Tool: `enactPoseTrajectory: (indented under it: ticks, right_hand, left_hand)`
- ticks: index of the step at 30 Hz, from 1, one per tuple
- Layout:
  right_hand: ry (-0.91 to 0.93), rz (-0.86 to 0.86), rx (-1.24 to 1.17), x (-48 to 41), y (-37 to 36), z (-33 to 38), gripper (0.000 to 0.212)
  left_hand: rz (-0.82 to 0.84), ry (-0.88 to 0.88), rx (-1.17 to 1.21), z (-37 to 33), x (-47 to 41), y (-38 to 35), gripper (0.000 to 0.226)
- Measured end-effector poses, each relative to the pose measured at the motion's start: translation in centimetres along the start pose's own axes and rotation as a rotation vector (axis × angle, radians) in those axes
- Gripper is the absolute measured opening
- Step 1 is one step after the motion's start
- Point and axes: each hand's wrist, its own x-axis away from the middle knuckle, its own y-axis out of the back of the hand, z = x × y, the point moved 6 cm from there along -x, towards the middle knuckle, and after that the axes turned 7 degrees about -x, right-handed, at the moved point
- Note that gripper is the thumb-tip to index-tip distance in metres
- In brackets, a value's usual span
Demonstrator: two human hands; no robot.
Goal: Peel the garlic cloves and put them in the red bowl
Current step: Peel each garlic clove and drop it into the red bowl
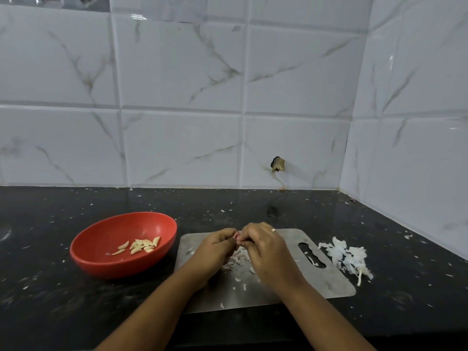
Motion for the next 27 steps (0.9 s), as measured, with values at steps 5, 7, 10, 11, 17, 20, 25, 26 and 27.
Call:
enactPoseTrajectory:
  ticks: [5, 7, 10, 11, 17, 20, 25, 26, 27]
  right_hand:
    - [0.269, 0.021, 0.331, 0.0, -0.6, 2.3, 0.019]
    - [0.243, 0.022, 0.325, 0.1, -0.7, 2.2, 0.02]
    - [0.078, 0.062, 0.26, 0.2, -0.7, 1.0, 0.023]
    - [0.012, 0.068, 0.23, 0.2, -0.7, 0.5, 0.021]
    - [-0.192, 0.153, 0.204, 0.6, -0.4, -1.0, 0.035]
    - [-0.192, 0.164, 0.24, 0.5, -0.3, -0.3, 0.032]
    - [-0.185, 0.192, 0.275, 0.5, -0.7, -0.2, 0.024]
    - [-0.197, 0.207, 0.246, 0.5, -0.9, -0.3, 0.023]
    - [-0.212, 0.213, 0.211, 0.5, -0.9, -0.4, 0.021]
  left_hand:
    - [-0.04, 0.048, 0.029, 0.2, -0.1, 0.4, 0.021]
    - [-0.069, 0.054, 0.012, 0.4, -0.1, 0.6, 0.023]
    - [-0.12, 0.026, -0.086, 0.3, 0.1, 0.6, 0.03]
    - [-0.146, 0.004, -0.169, 0.2, 0.1, 0.6, 0.032]
    - [-0.319, -0.069, -0.39, -0.2, 0.2, 1.4, 0.034]
    - [-0.279, -0.088, -0.428, -0.4, 0.4, 1.0, 0.035]
    - [-0.228, -0.114, -0.366, -0.5, 0.3, 0.7, 0.031]
    - [-0.222, -0.134, -0.361, -0.6, 0.3, 0.7, 0.032]
    - [-0.221, -0.161, -0.35, -0.7, 0.3, 0.6, 0.033]
